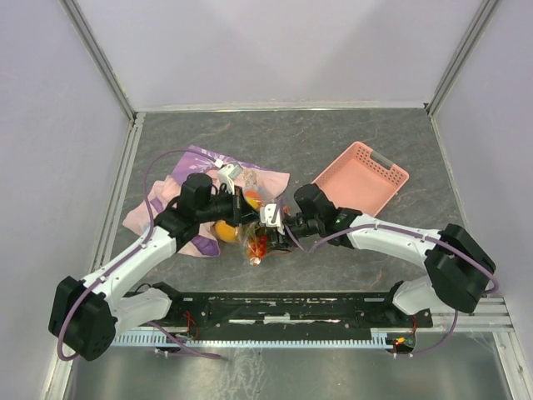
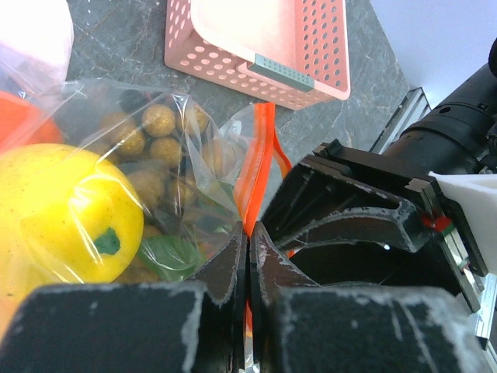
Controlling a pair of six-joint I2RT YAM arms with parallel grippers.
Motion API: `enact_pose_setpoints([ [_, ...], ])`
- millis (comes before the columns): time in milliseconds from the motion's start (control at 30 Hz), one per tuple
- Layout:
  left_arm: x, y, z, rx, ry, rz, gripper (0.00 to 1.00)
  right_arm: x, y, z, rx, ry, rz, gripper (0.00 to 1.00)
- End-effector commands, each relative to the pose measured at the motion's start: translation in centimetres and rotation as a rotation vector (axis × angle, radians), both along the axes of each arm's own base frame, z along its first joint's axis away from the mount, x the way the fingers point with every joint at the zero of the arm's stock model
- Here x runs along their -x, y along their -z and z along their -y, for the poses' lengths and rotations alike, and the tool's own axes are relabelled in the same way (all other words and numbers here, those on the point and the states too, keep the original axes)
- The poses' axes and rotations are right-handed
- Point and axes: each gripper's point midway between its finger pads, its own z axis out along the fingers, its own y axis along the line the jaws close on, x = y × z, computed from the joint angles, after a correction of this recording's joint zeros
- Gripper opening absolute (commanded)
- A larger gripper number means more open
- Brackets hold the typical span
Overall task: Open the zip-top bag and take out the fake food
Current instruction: Pick up the fake fruit from the zipper food storage bag.
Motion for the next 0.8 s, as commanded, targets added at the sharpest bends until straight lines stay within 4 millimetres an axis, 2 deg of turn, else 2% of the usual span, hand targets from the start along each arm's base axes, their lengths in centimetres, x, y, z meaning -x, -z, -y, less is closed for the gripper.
enact_pose_setpoints([
  [0, 0.1, -0.4, 0.5, 0.036, 0.023, 0.009, 0.03, -1.0, -1.7, -2.0, -0.060, -0.026, 0.102, 0.50],
  [133, 0.4, 0.1, 0.3, 0.029, 0.025, -0.003, 0.03, -0.5, -0.7, -2.3, -0.043, -0.050, 0.115, 0.55],
  [333, 0.9, 0.8, 0.4, 0.039, 0.032, -0.023, 0.03, 0.3, 0.9, -2.3, -0.022, -0.104, 0.185, 0.67],
  [533, 1.4, 1.7, 0.4, 0.051, 0.035, -0.051, 0.03, 0.3, 3.7, -2.3, 0.063, -0.119, 0.201, 0.67],
  [767, 1.8, 2.2, -0.1, 0.044, 0.022, -0.048, 0.03, -0.4, 5.1, -1.4, 0.126, -0.086, 0.229, 0.65],
])
